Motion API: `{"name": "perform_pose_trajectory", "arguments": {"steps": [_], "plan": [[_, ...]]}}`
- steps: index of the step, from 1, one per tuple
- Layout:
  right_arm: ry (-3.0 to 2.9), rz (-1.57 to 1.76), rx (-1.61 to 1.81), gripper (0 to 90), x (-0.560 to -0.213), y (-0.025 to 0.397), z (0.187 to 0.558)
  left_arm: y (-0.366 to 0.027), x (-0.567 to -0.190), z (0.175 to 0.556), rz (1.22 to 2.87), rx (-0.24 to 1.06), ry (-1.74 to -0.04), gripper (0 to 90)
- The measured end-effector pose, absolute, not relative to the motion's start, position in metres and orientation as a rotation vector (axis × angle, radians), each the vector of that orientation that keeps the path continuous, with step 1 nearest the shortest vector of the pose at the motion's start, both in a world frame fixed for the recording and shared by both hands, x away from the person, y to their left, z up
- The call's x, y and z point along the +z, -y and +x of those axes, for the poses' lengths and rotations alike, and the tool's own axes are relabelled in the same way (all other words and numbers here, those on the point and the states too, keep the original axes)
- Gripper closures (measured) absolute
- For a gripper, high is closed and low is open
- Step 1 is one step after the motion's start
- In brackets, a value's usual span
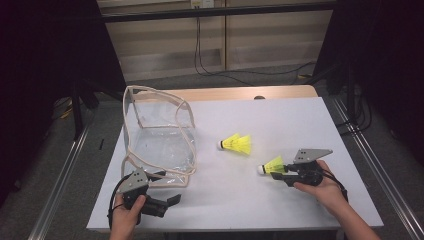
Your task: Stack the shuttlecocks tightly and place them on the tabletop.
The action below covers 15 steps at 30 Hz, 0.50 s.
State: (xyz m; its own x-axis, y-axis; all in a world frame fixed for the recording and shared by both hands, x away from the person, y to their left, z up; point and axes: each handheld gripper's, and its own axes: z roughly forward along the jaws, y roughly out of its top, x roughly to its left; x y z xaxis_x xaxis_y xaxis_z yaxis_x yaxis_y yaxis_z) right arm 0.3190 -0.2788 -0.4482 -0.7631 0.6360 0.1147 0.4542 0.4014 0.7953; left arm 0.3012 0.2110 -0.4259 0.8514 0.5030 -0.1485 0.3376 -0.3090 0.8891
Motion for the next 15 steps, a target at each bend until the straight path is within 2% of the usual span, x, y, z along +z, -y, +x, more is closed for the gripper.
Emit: {"name": "perform_pose_trajectory", "arguments": {"steps": [15], "plan": [[-2.446, 0.964, 1.288, 75.9, -0.4502, 0.2775, 0.3206, -0.2107, -0.426, 0.3013, 1.923, 0.187, -0.625, 3.0]]}}
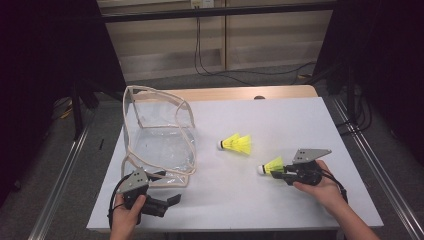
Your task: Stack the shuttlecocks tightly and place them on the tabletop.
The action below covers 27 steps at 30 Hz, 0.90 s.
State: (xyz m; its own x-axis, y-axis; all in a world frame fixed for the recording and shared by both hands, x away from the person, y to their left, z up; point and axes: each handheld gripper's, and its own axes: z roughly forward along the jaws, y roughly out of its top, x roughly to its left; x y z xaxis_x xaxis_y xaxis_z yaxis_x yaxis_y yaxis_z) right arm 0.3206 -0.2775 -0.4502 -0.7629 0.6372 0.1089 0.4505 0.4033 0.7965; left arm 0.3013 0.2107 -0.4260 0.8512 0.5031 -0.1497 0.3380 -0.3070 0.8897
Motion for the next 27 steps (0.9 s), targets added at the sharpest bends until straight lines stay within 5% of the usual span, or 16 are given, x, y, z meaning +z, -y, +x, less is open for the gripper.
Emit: {"name": "perform_pose_trajectory", "arguments": {"steps": [27], "plan": [[-2.449, 0.954, 1.294, 86.6, -0.4518, 0.2766, 0.3228, -0.2105, -0.426, 0.3013, 1.924, 0.188, -0.624, 2.9]]}}
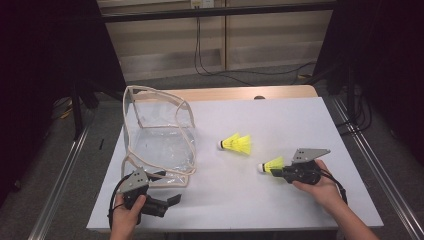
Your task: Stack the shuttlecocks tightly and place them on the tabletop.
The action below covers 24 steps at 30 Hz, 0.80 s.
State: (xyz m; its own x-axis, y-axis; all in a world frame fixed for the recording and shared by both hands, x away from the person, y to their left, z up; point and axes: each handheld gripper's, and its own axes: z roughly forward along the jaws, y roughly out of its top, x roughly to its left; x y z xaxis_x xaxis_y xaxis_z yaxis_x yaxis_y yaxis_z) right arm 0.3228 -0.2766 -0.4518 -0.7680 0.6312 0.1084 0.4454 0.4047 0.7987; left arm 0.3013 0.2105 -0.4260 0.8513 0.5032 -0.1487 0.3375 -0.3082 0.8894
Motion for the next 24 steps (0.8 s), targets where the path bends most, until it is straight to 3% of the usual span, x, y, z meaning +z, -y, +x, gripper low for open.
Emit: {"name": "perform_pose_trajectory", "arguments": {"steps": [24], "plan": [[-2.389, 0.995, 1.347, 87.4, -0.4458, 0.2841, 0.3233, -0.2106, -0.4258, 0.3012, 1.924, 0.187, -0.624, 2.9]]}}
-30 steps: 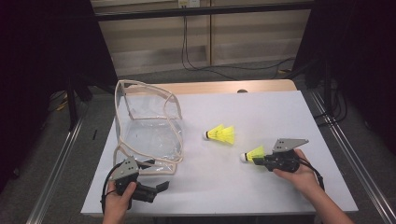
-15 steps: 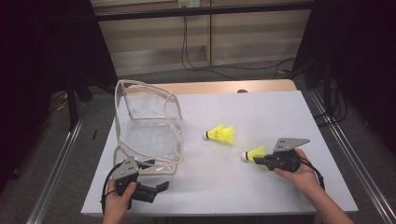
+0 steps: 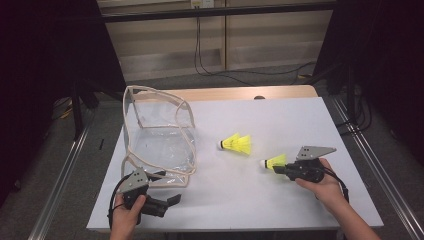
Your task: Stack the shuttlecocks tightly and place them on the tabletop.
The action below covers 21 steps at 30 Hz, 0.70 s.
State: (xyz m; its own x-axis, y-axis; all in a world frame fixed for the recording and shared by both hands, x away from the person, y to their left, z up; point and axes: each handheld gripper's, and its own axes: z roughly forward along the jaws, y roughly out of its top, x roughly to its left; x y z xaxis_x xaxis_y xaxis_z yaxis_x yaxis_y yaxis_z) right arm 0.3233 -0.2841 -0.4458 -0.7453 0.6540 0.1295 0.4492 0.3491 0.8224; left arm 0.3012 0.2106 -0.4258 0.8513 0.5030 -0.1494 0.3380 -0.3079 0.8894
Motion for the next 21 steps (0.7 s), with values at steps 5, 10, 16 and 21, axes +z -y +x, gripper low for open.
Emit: {"name": "perform_pose_trajectory", "arguments": {"steps": [5, 10, 16, 21], "plan": [[-2.369, 1.003, 1.359, 87.4, -0.4438, 0.2838, 0.3243, -0.2105, -0.4258, 0.3012, 1.922, 0.187, -0.625, 2.9], [-2.356, 1.01, 1.361, 87.4, -0.442, 0.284, 0.326, -0.2105, -0.4258, 0.3012, 1.923, 0.188, -0.625, 2.9], [-2.339, 1.017, 1.366, 87.4, -0.4404, 0.2828, 0.3279, -0.2105, -0.4258, 0.3013, 1.923, 0.188, -0.624, 2.9], [-2.331, 1.024, 1.372, 87.5, -0.4393, 0.2823, 0.3297, -0.2106, -0.4258, 0.3014, 1.923, 0.188, -0.624, 2.9]]}}
